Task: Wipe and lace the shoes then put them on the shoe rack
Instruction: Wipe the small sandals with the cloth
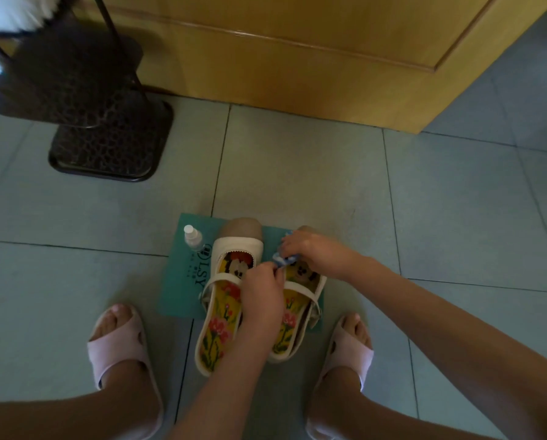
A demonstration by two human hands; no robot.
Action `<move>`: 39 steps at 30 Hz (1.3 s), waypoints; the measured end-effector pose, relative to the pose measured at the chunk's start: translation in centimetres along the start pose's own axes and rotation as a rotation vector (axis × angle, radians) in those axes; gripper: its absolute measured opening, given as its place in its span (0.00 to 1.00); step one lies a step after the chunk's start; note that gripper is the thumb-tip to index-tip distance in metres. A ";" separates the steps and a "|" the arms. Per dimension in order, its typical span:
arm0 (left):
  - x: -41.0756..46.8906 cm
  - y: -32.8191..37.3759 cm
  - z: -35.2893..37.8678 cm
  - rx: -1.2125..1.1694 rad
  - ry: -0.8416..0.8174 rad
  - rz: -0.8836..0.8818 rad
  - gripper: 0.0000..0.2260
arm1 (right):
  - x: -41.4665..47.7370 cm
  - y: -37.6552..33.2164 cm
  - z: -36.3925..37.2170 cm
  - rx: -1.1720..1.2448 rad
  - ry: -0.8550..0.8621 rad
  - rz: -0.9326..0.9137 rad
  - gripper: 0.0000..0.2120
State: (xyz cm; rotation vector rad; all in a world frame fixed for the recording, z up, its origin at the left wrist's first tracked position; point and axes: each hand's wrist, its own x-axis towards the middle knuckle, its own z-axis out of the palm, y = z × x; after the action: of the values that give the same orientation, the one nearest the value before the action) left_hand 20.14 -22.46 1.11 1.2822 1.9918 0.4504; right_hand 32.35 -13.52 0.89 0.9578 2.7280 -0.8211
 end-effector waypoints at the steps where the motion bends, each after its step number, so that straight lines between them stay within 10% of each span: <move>1: 0.0 0.0 0.0 0.023 0.003 0.003 0.11 | 0.0 0.2 -0.6 -0.004 -0.007 0.010 0.10; 10: 0.2 0.6 -0.2 0.052 -0.026 -0.004 0.11 | -2.5 1.7 0.6 0.009 0.212 0.176 0.22; 15: 0.1 0.6 -0.3 0.033 -0.023 0.002 0.11 | -5.5 1.3 3.4 0.331 0.645 0.534 0.20; 27: -0.5 0.4 -0.2 -0.041 0.048 -0.020 0.10 | -7.3 -4.7 9.1 0.734 0.795 0.735 0.22; 34: -0.7 0.6 -0.2 -0.055 0.077 -0.030 0.10 | -10.9 -3.0 19.4 0.295 0.358 1.257 0.31; 39: -1.0 0.6 -0.6 -0.075 0.053 -0.014 0.11 | -10.2 -5.7 12.5 0.664 0.771 1.082 0.13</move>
State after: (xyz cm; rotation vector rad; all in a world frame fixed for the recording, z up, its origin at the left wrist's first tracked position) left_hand 20.32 -23.02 2.31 1.2205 2.0074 0.5527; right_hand 36.22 -29.43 -4.09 2.9503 1.6734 -1.2204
